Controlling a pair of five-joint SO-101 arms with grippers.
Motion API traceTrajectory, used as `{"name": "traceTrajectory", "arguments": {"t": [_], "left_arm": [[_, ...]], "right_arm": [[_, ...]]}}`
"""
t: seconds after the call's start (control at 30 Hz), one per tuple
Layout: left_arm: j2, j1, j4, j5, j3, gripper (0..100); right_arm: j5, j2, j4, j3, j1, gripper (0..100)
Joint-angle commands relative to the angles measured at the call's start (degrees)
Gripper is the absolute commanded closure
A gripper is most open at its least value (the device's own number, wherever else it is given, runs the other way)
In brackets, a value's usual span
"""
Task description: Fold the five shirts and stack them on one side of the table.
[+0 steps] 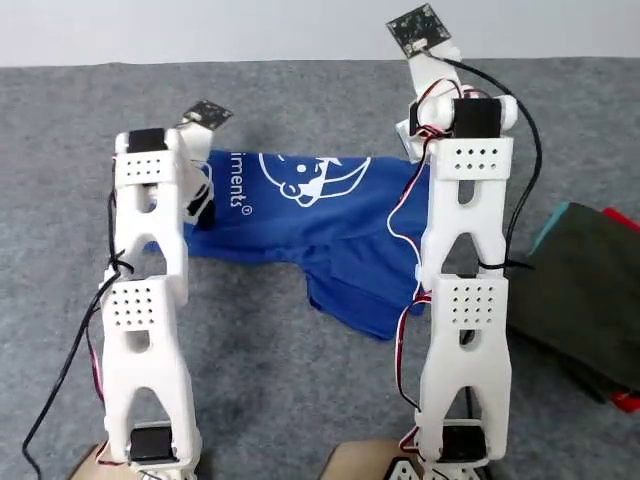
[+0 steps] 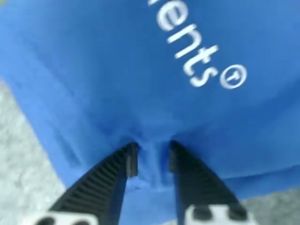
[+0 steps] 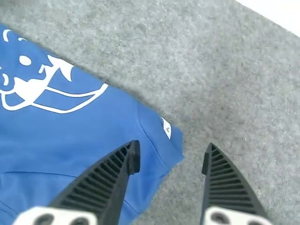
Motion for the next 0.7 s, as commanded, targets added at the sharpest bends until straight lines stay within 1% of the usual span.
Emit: {"name": "traceTrajectory", "arguments": {"t": [0.0,0.2,0.4,0.53,0.67], "left_arm": [[-0.8,2.7,-2.6,-0.7,-0.8,92],[-0.8,6.3,-3.0,-0.6,-7.6,92],[-0.8,6.3,-2.6,-0.6,-10.7,91],[-1.4,4.3,1.8,-0.5,-10.8,84],[-1.1,0.6,7.6,-0.7,-11.7,84]], "right_arm": [[-0.8,-4.0,2.5,-2.5,0.3,82.1],[-0.7,-4.4,2.5,-2.5,0.5,83.8],[-0.6,-4.4,2.5,-2.5,0.7,83.9],[-0.6,-4.4,2.5,-2.5,0.7,83.9],[-0.6,-4.4,2.5,-2.6,0.7,83.9]]}}
